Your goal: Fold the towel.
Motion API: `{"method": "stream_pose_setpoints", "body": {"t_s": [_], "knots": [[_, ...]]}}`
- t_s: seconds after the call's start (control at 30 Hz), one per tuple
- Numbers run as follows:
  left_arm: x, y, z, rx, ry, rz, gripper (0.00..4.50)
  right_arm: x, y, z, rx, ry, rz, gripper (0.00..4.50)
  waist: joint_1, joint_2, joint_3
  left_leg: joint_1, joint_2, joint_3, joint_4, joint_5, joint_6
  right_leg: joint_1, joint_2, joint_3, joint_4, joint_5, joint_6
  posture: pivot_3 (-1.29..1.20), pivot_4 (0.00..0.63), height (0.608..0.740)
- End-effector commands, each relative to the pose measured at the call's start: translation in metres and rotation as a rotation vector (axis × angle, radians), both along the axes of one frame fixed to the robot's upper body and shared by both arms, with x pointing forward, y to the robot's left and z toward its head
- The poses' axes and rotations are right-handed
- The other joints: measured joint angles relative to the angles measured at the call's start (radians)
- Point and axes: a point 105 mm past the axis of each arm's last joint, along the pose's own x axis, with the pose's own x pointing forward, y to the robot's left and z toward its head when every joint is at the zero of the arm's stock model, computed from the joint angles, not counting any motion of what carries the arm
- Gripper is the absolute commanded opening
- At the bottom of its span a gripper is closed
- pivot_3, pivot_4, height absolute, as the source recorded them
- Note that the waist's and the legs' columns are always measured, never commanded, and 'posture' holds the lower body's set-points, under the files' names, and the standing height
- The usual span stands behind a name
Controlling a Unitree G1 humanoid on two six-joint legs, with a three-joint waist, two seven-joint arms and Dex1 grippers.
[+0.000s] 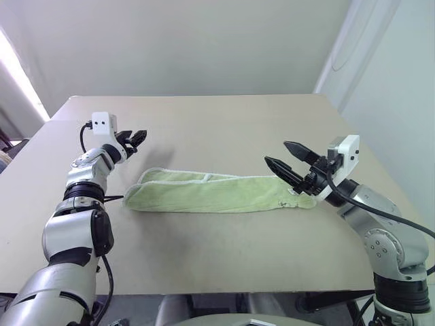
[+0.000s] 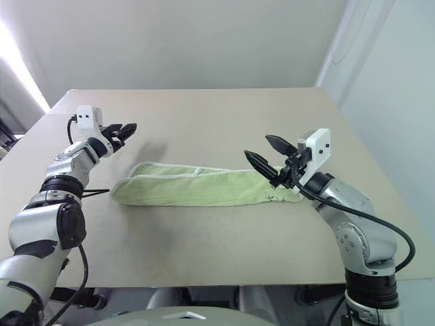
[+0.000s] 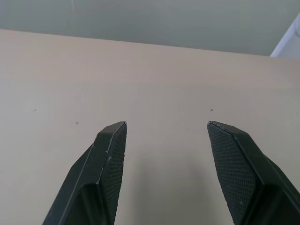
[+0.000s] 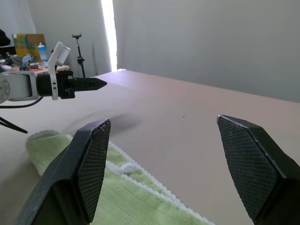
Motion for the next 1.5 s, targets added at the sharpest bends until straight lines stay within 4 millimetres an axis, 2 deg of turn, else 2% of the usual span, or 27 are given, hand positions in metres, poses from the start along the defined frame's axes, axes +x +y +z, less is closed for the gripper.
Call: {"method": "stream_pose_setpoints", "body": {"t_s": [0.03,0.13,0.27,0.47,0.57,0.67,0.77,0.9,1.17,1.5], "knots": [[0.003,-0.007,0.018,0.02,-0.047,-0.048,2.89,0.003,-0.003,0.01,-0.016,-0.023,0.009,3.78,0.001,0.0,0.0,0.0,0.0,0.0,0.0,0.0,0.0,0.0,0.0,0.0,0.0,0.0,0.0,0.0,0.0,0.683],[0.003,-0.013,0.02,0.008,-0.044,-0.087,2.89,0.009,-0.009,0.005,-0.034,0.025,-0.033,3.78,0.001,0.0,0.0,0.0,0.0,0.0,0.0,0.0,0.0,0.0,0.0,0.0,0.0,0.0,0.0,0.0,0.0,0.683],[-0.005,-0.032,0.019,0.019,-0.013,-0.268,2.89,0.014,-0.021,0.001,-0.006,0.096,-0.121,3.78,0.0,0.0,0.0,0.0,0.0,0.0,0.0,0.0,0.0,0.0,0.0,-0.001,0.0,0.0,0.0,0.0,0.0,0.683],[-0.035,-0.038,0.011,-0.004,0.105,-0.548,2.89,0.02,-0.036,-0.004,-0.02,0.115,-0.237,3.78,-0.008,0.0,0.0,-0.001,0.0,0.0,-0.001,0.0,0.0,-0.001,0.0,0.0,-0.001,0.0,0.0,0.0,0.0,0.683],[-0.048,-0.03,0.011,0.032,0.147,-0.617,2.89,0.021,-0.042,-0.009,-0.045,0.135,-0.256,3.78,-0.006,0.0,0.0,-0.001,0.001,0.0,-0.001,0.0,0.0,-0.001,0.001,0.0,-0.001,0.0,0.0,0.0,0.0,0.683],[-0.059,-0.016,0.013,0.092,0.167,-0.652,2.89,0.014,-0.045,-0.015,-0.083,0.175,-0.207,3.78,-0.003,0.0,0.0,0.0,0.001,0.0,-0.001,0.0,0.0,-0.001,0.0,0.0,-0.001,0.0,0.0,0.0,0.0,0.683],[-0.068,-0.006,0.012,0.151,0.182,-0.678,2.89,0.015,-0.053,-0.029,-0.174,0.222,-0.215,3.78,-0.002,0.0,0.0,-0.001,0.001,0.0,-0.001,0.0,0.0,-0.001,0.0,0.0,-0.001,0.0,0.0,0.0,0.0,0.683],[-0.083,-0.003,0.004,0.185,0.218,-0.731,2.89,-0.006,-0.033,-0.032,-0.18,0.267,-0.023,3.78,-0.001,0.001,0.001,-0.001,0.001,0.0,-0.001,0.0,0.0,-0.001,-0.001,-0.001,-0.002,0.0,0.0,0.0,0.0,0.683],[-0.087,-0.004,-0.023,0.239,0.269,-0.731,2.89,-0.019,-0.014,-0.033,-0.205,0.261,0.124,3.78,-0.001,0.0,0.001,-0.001,0.001,0.0,-0.001,0.0,0.0,-0.001,-0.001,-0.001,-0.002,0.0,0.0,0.0,0.0,0.683],[-0.08,-0.004,-0.036,0.304,0.298,-0.708,2.89,-0.016,-0.018,-0.042,-0.273,0.274,0.091,3.78,0.001,0.0,0.001,-0.001,0.001,0.001,-0.001,0.0,0.0,-0.001,-0.001,-0.001,-0.004,0.0,0.0,0.0,0.0,0.683]]}}
